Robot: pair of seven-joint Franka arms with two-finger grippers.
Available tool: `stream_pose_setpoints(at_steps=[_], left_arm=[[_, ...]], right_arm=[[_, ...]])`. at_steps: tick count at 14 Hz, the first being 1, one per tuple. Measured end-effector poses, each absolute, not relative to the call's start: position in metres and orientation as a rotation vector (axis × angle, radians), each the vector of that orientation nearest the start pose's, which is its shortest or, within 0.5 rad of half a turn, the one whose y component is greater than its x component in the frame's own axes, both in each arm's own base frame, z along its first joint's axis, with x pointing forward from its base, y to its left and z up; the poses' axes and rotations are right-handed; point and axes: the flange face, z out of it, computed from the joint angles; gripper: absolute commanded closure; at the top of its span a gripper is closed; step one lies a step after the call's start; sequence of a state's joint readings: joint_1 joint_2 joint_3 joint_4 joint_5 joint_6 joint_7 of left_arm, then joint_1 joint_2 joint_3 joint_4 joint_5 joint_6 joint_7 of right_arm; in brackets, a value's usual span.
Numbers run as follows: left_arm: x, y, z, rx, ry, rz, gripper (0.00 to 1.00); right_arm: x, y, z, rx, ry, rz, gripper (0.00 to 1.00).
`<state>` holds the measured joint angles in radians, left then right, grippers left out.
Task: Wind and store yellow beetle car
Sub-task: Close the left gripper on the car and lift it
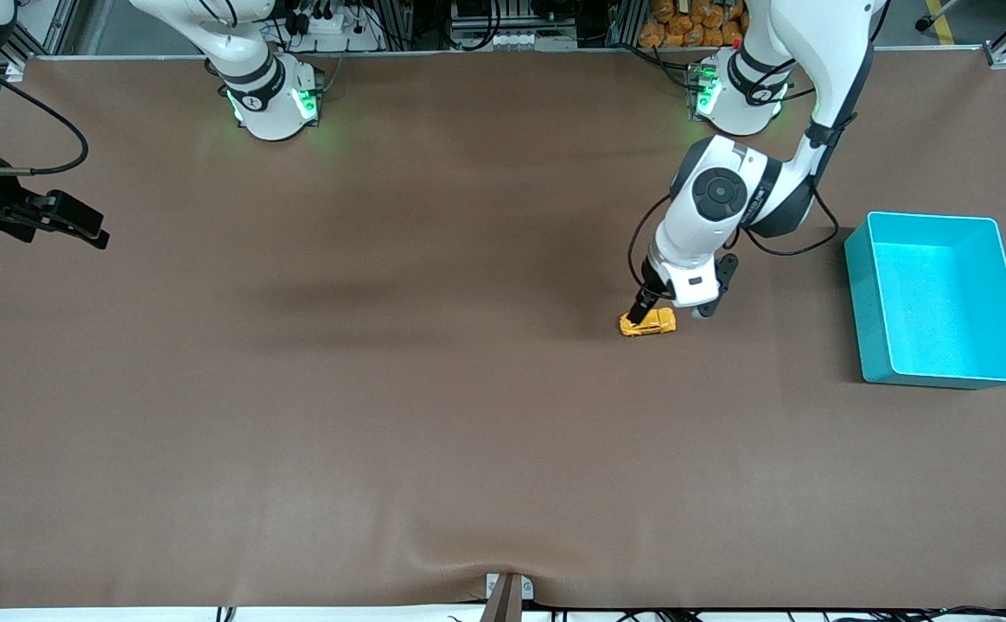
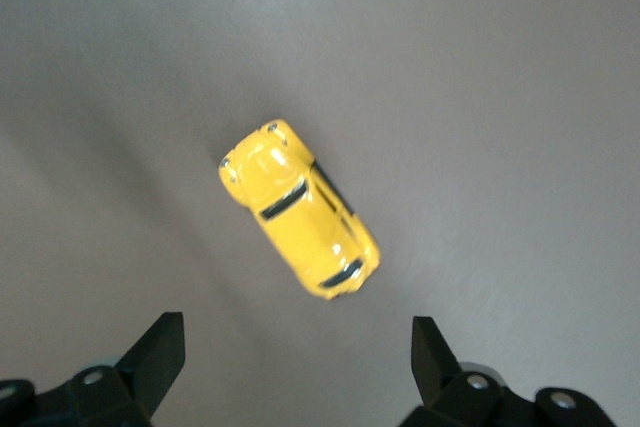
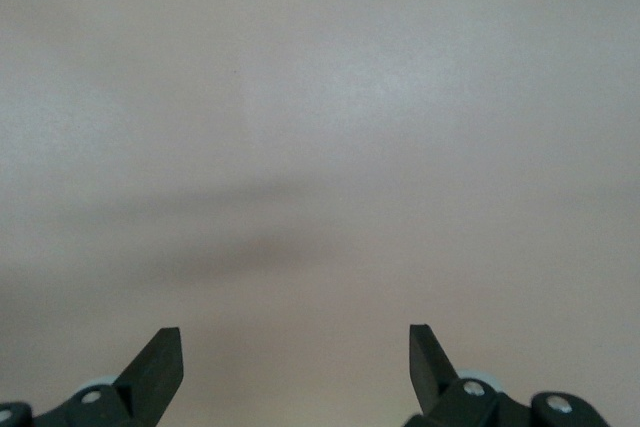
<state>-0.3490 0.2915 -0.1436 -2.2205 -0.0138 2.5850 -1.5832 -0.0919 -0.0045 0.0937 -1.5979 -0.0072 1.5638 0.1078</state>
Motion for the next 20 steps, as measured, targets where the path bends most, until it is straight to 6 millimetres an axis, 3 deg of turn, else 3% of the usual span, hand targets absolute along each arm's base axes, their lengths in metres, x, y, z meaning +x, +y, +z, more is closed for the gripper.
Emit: stream_pose_setpoints(at_steps=[5,13,14,15,16,20], left_arm=[[0.501,-0.253,0.226,-2.539,-2.039,0.01,0.0],[0.498,-0.25,0.197,-2.453,-2.098,0.045,0.0],[0.497,-0.249,0.193,-2.451,-2.097,0.048,0.15],[0.497,-0.249,0.19,-2.449,-2.096,0.051,0.63],[0.497,-0.249,0.188,-2.448,-2.096,0.052,0.97],[0.503,-0.251,0.188,-2.477,-2.073,0.023,1.0]], right_arm=[[0.552,0.001,0.614,-3.146,0.164,0.04,0.0],[0.554,0.004,0.612,-3.146,0.155,0.038,0.0],[0.554,0.005,0.612,-3.146,0.153,0.038,0.0],[0.554,0.005,0.612,-3.146,0.153,0.038,0.0],[0.554,0.005,0.612,-3.146,0.152,0.037,0.0],[0.556,0.006,0.607,-3.152,0.028,0.054,0.0]])
